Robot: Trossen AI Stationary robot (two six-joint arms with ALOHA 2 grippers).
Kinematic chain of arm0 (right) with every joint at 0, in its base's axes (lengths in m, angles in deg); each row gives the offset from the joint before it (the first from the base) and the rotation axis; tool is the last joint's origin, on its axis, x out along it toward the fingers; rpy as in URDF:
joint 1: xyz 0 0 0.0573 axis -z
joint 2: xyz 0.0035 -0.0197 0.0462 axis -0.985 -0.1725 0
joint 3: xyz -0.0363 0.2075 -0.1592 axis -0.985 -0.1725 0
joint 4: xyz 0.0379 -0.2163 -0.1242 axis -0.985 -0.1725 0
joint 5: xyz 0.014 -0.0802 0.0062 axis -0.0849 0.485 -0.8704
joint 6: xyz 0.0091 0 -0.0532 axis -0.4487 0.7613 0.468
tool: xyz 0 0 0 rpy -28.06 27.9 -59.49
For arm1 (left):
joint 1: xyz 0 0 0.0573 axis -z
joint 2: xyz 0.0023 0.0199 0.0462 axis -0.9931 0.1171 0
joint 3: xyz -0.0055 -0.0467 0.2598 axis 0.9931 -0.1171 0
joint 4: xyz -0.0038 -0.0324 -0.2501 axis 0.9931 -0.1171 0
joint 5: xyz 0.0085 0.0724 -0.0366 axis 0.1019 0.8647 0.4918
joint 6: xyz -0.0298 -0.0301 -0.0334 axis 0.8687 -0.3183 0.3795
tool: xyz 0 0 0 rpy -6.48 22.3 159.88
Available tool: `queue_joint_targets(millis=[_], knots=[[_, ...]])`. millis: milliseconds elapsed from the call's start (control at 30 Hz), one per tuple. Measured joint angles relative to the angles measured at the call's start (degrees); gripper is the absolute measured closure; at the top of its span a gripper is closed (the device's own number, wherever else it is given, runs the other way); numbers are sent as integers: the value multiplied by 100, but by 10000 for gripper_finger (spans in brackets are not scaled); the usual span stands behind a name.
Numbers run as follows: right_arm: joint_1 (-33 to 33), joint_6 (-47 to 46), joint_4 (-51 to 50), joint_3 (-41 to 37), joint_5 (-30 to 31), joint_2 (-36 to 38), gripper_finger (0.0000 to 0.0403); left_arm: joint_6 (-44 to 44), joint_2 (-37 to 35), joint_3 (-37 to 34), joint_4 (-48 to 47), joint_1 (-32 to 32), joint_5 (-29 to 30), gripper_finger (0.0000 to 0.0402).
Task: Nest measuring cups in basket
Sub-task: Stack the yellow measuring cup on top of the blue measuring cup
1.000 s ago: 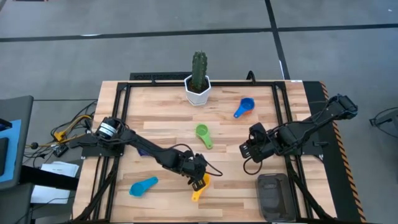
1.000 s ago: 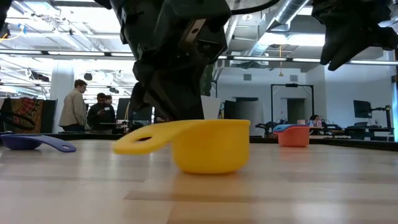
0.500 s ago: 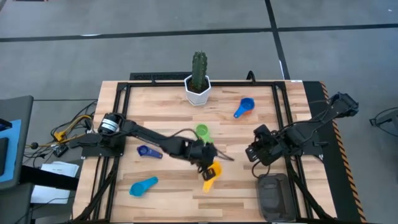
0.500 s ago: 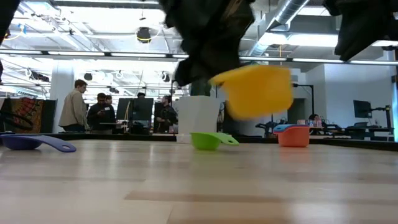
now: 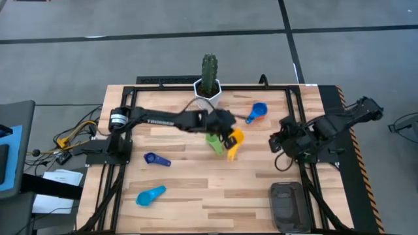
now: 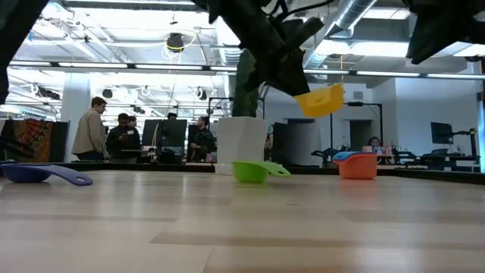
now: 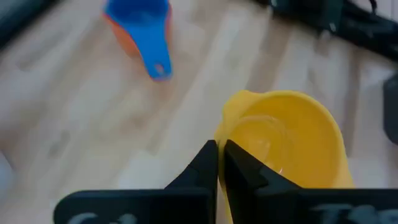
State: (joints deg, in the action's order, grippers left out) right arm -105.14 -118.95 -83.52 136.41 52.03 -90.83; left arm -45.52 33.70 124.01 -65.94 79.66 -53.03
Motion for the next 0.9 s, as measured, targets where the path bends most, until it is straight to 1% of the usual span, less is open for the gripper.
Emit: queue_joint_targets(millis=[100,200,367,533,667,767,833,900], knots=[[374,181,-136,0,188,92,295,-458,0,146,393,-381,-197,401],[926,199,-256,0,359,111,295,-960,0,284,610,-758,-444,401],[1799,204,-165,0,376,93,295,-1915,4,571,645,-1309,-758,401],[2494,186,232,0,354,90,295,-2634,4,806,769,-1769,-1416,401],[2941,188,504,0,352,89,295,-2965,4,941,840,-1980,-1895,401],[3208,217,597,0,352,89,295,-3199,6,970,958,-2028,-1985,401],[3354,340,647,0,324,89,295,-3296,118,990,1254,-2028,-1998,401],[3477,462,652,0,160,116,295,-3219,166,965,1240,-2027,-2101,401]])
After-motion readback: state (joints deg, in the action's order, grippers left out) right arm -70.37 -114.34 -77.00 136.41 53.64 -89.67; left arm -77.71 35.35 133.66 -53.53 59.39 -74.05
